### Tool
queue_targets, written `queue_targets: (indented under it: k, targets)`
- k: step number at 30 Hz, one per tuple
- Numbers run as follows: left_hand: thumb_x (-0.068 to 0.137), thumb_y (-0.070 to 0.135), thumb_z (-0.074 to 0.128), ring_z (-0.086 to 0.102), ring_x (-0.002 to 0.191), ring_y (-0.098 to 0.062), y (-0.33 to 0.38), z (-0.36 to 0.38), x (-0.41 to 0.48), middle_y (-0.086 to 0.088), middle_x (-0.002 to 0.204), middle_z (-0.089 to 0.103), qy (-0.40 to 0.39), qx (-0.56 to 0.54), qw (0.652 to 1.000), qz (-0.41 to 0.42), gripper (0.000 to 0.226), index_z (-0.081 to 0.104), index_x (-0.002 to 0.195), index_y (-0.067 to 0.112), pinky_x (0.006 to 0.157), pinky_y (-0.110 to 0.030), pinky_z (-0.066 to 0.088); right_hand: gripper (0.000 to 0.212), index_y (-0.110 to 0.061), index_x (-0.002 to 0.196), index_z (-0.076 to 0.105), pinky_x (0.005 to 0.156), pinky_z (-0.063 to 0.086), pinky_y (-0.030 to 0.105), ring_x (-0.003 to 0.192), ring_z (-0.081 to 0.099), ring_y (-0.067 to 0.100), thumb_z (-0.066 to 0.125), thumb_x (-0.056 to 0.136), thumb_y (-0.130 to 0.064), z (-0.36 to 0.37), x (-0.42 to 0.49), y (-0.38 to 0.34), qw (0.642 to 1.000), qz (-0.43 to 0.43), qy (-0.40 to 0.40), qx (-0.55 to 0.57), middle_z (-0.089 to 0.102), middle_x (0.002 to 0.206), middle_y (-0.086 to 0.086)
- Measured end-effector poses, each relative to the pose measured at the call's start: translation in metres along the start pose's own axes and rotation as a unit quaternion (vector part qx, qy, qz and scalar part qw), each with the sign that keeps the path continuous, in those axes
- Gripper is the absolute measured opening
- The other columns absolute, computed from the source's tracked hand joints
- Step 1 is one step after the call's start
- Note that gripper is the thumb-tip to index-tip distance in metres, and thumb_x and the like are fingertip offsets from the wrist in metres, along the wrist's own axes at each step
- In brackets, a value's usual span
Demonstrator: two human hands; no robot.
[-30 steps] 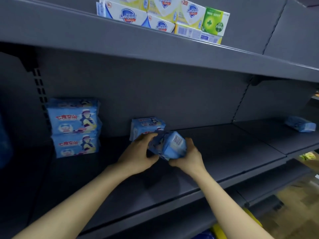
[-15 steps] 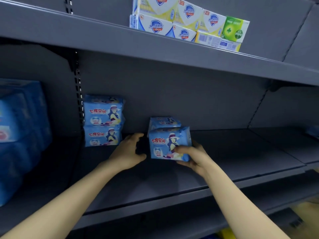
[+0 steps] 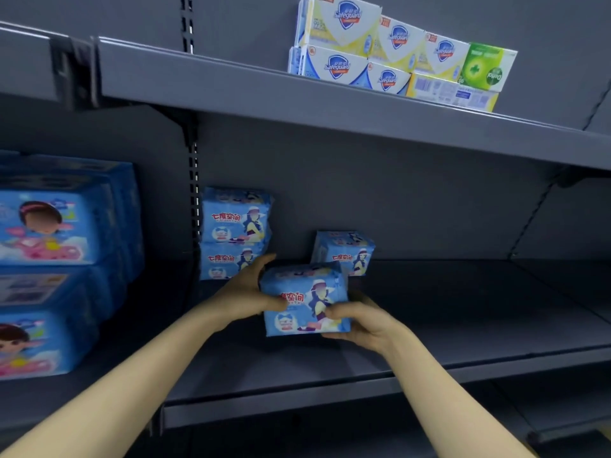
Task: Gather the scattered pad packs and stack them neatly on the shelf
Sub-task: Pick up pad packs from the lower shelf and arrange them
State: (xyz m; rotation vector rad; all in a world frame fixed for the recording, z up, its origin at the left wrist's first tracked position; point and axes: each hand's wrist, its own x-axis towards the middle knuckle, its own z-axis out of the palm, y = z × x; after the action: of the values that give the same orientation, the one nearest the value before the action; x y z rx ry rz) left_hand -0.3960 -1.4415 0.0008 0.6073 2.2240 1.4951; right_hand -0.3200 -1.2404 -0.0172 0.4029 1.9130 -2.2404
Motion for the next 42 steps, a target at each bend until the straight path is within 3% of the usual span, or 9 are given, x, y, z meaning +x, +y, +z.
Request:
queue_targets:
  k: [3, 6, 9, 13, 15, 19, 24, 34, 42]
  targets:
    - [0.076, 0.000, 0.071, 0.055, 0.096, -0.006, -0.004, -0.008, -0.007, 0.009, 0.116, 0.048, 0.026, -0.038, 0.999, 0.000, 0.079, 0.031, 0.139, 0.025, 0.075, -0.025, 0.053, 0.048, -0.007, 0.120, 0.054, 0.077, 0.054, 0.040, 0.092, 0.066, 0.021, 0.066, 0.076, 0.010, 0.010, 0.006, -0.002, 1.000, 0.001, -0.006, -0.015, 0.070, 0.097, 0.006]
    - [0.074, -0.002, 0.072, 0.056, 0.100, -0.012, -0.009, -0.018, -0.010, 0.014, 0.105, 0.050, 0.061, -0.038, 0.997, 0.004, 0.074, 0.038, 0.135, 0.022, 0.082, -0.032, 0.053, 0.037, -0.018, 0.107, 0.061, 0.093, 0.048, 0.040, 0.100, 0.063, 0.018, 0.066, 0.079, 0.005, 0.022, 0.011, -0.008, 0.995, -0.013, 0.000, -0.101, 0.070, 0.099, -0.001]
    - [0.072, -0.002, 0.073, 0.056, 0.101, -0.015, -0.014, -0.024, -0.012, 0.016, 0.100, 0.051, 0.091, -0.027, 0.995, 0.010, 0.072, 0.041, 0.134, 0.019, 0.088, -0.034, 0.050, 0.042, -0.015, 0.114, 0.061, 0.092, 0.047, 0.027, 0.109, 0.060, 0.016, 0.071, 0.077, 0.002, 0.033, 0.014, -0.014, 0.980, -0.047, 0.003, -0.195, 0.067, 0.112, -0.001]
    - [0.072, 0.003, 0.074, 0.053, 0.104, -0.014, -0.020, -0.029, -0.011, 0.006, 0.111, 0.052, 0.134, 0.013, 0.991, 0.005, 0.076, 0.039, 0.136, 0.020, 0.086, -0.026, 0.045, 0.034, -0.007, 0.109, 0.059, 0.087, 0.049, 0.028, 0.103, 0.060, 0.016, 0.072, 0.078, -0.005, 0.052, 0.021, -0.018, 0.939, -0.096, 0.074, -0.320, 0.064, 0.112, 0.004]
    - [0.072, 0.003, 0.073, 0.051, 0.105, -0.014, -0.021, -0.029, -0.011, 0.002, 0.119, 0.050, 0.149, 0.030, 0.988, 0.003, 0.078, 0.035, 0.139, 0.020, 0.086, -0.024, 0.043, 0.046, -0.007, 0.122, 0.052, 0.093, 0.050, 0.034, 0.108, 0.059, 0.020, 0.069, 0.079, -0.011, 0.064, 0.023, -0.020, 0.910, -0.133, 0.105, -0.379, 0.060, 0.119, 0.005]
    - [0.072, 0.004, 0.072, 0.051, 0.109, -0.015, -0.019, -0.031, -0.011, -0.002, 0.123, 0.050, 0.176, 0.076, 0.981, 0.008, 0.075, 0.038, 0.137, 0.019, 0.087, -0.025, 0.044, 0.088, -0.024, 0.150, 0.012, 0.086, 0.047, 0.026, 0.110, 0.057, 0.022, 0.064, 0.081, -0.005, 0.080, 0.022, -0.024, 0.878, -0.174, 0.115, -0.430, 0.051, 0.130, 0.003]
    - [0.067, 0.004, 0.072, 0.051, 0.114, -0.025, -0.017, -0.035, -0.008, -0.011, 0.123, 0.051, 0.219, 0.165, 0.961, 0.020, 0.068, 0.046, 0.129, 0.015, 0.091, -0.031, 0.046, 0.070, -0.021, 0.142, 0.032, 0.098, 0.040, 0.028, 0.118, 0.050, 0.027, 0.065, 0.081, -0.008, 0.094, 0.025, -0.023, 0.832, -0.205, 0.123, -0.501, 0.037, 0.134, 0.009]
    - [0.071, 0.002, 0.068, 0.050, 0.116, -0.025, -0.014, -0.036, -0.002, -0.012, 0.123, 0.052, 0.250, 0.206, 0.946, 0.016, 0.062, 0.048, 0.128, 0.015, 0.089, -0.024, 0.040, 0.064, -0.016, 0.141, 0.037, 0.096, 0.038, 0.022, 0.120, 0.048, 0.027, 0.062, 0.083, -0.006, 0.106, 0.036, -0.018, 0.806, -0.226, 0.130, -0.531, 0.023, 0.142, 0.009]
    - [0.075, 0.002, 0.068, 0.046, 0.120, -0.028, -0.014, -0.037, -0.009, -0.009, 0.137, 0.031, 0.264, 0.243, 0.933, 0.024, 0.062, 0.046, 0.132, 0.014, 0.097, -0.026, 0.036, 0.062, -0.017, 0.141, 0.038, 0.097, 0.038, 0.027, 0.124, 0.044, 0.027, 0.060, 0.084, -0.006, 0.110, 0.045, -0.016, 0.783, -0.237, 0.113, -0.564, 0.022, 0.148, 0.002]
